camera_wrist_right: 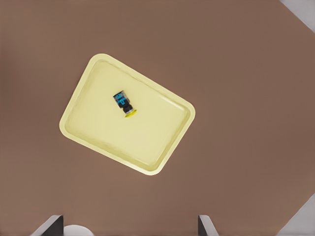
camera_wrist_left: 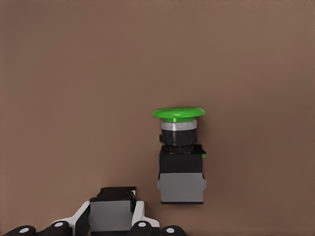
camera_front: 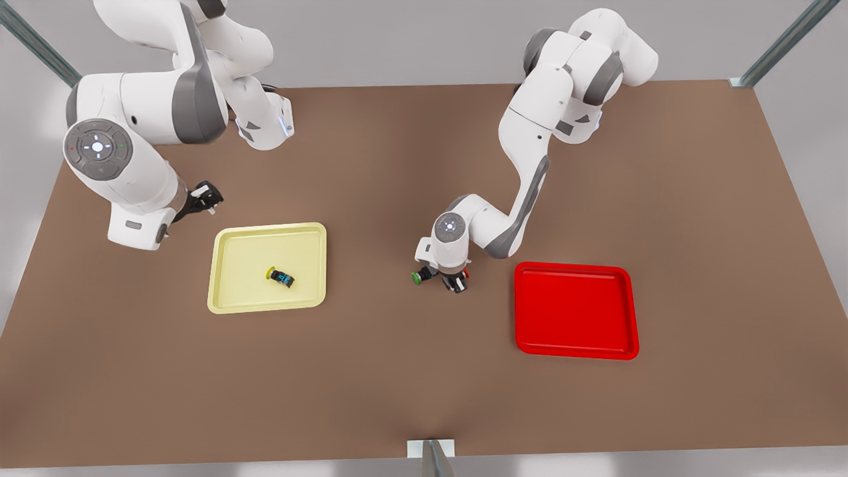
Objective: Place the switches on the corresponding trays according to their colors
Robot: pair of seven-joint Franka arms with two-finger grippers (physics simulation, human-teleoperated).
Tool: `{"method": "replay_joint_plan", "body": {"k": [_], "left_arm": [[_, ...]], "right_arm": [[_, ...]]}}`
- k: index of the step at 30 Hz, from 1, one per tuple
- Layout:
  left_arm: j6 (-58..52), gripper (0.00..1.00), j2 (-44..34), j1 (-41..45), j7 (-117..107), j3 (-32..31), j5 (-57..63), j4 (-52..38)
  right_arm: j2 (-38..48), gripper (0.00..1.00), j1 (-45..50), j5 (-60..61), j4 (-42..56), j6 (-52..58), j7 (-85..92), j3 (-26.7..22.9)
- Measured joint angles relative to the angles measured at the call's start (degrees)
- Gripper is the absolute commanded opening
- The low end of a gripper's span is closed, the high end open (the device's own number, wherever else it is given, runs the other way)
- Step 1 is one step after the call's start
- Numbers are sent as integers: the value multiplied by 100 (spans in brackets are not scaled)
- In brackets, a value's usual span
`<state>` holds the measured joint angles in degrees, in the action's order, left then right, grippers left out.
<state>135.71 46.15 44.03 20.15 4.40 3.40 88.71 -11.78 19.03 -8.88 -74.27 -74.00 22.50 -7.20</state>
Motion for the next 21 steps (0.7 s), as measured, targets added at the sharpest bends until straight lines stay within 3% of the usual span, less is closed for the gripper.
{"method": "replay_joint_plan", "body": {"k": [11, 21], "left_arm": [[-79, 52, -691, 9, 4, 0, 116, 576], [-137, 51, -2473, -246, 77, 1, 218, 2509]], "right_arm": [[-17, 100, -7, 0, -9, 0, 0, -1], [-53, 100, -13, -35, -9, 8, 8, -1]]}}
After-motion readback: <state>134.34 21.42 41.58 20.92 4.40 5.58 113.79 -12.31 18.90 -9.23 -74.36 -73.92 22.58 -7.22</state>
